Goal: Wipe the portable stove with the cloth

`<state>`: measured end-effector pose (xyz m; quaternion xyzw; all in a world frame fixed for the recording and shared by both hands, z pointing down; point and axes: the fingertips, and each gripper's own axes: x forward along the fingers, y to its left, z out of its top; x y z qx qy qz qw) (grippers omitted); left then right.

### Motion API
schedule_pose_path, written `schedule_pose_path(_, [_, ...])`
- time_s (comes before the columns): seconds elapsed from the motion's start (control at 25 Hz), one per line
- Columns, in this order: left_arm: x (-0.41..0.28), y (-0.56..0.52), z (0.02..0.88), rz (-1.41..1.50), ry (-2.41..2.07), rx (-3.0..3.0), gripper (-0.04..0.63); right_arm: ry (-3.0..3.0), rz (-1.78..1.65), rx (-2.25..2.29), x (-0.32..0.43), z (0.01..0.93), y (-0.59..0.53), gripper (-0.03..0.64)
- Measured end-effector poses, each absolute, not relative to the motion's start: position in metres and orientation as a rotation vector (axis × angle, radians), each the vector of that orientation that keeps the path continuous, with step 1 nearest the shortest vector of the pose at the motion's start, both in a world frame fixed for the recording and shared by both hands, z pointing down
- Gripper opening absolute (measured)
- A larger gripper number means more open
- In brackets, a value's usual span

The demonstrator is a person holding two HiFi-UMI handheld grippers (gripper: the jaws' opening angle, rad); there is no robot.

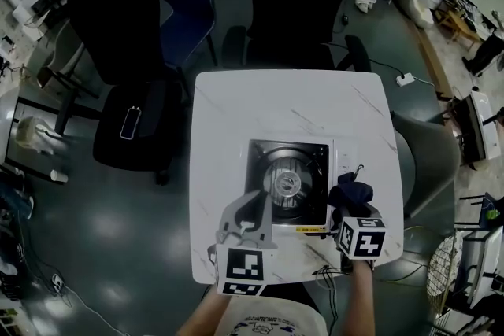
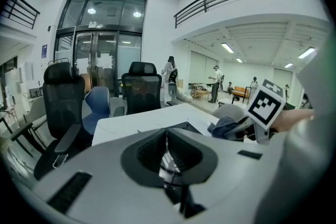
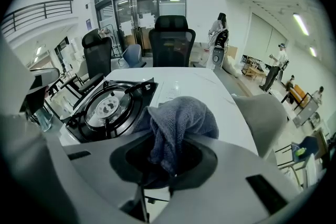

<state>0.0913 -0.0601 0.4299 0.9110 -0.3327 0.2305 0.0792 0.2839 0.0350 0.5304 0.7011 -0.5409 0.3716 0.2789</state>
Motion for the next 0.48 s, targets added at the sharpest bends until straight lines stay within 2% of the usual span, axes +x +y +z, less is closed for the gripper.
schedule_pose_path(0.48, [0.083,-0.046,0.427,0.68,-0.963,2.751,0.021,-1.389,1.007,1.88,0.267,0.534,0.069,0.081])
